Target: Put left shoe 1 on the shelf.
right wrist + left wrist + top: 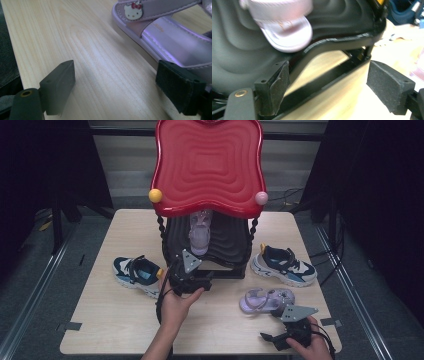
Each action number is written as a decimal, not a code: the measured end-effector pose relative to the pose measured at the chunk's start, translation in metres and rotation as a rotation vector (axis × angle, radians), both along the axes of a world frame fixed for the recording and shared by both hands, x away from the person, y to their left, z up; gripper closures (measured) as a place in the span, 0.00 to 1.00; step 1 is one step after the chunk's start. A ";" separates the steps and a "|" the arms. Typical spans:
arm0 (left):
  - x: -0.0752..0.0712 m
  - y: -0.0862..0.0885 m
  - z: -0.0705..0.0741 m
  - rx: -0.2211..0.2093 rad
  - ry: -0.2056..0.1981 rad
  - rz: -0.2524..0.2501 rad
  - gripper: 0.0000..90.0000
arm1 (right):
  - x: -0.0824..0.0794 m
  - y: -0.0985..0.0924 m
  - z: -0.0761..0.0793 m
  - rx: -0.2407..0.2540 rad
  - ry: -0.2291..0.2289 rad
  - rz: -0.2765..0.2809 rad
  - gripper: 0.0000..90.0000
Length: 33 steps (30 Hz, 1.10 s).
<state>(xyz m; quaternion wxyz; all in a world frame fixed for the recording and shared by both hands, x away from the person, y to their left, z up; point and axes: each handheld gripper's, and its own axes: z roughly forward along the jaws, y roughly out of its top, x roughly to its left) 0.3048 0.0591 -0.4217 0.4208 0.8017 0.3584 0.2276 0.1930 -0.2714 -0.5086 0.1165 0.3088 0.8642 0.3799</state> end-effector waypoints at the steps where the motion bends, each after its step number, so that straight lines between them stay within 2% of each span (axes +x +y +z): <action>1: -0.001 -0.001 -0.002 -0.003 0.011 -0.012 0.20 | 0.000 0.000 0.000 -0.002 -0.001 0.002 0.17; 5: -0.003 -0.001 -0.007 0.010 0.029 -0.054 0.20 | 0.000 0.000 0.000 -0.002 0.000 0.002 0.17; 11: -0.006 0.000 -0.016 -0.006 0.066 -0.098 0.20 | 0.000 0.000 0.000 0.000 0.000 0.000 0.17; 16: -0.011 0.000 -0.026 0.004 0.085 -0.132 0.20 | 0.000 0.000 0.000 0.000 0.000 0.000 0.17; 20: -0.016 0.001 -0.034 -0.009 0.117 -0.163 0.20 | 0.000 0.000 0.000 -0.003 -0.001 0.002 0.17; 22: -0.017 0.002 -0.037 0.005 0.122 -0.178 0.20 | 0.000 0.000 0.000 -0.003 -0.002 0.003 0.17; 25: -0.020 0.005 -0.045 -0.006 0.152 -0.209 0.20 | 0.000 0.000 0.000 -0.003 -0.002 0.003 0.17; 29: -0.024 0.009 -0.056 0.032 0.165 -0.242 0.22 | 0.000 0.000 0.000 -0.003 -0.001 0.002 0.17; 30: -0.025 0.010 -0.059 0.018 0.185 -0.248 0.22 | 0.000 0.000 0.000 -0.003 -0.002 0.003 0.17; 33: -0.027 0.014 -0.064 0.045 0.190 -0.259 0.22 | 0.000 0.000 0.000 -0.002 -0.003 0.004 0.17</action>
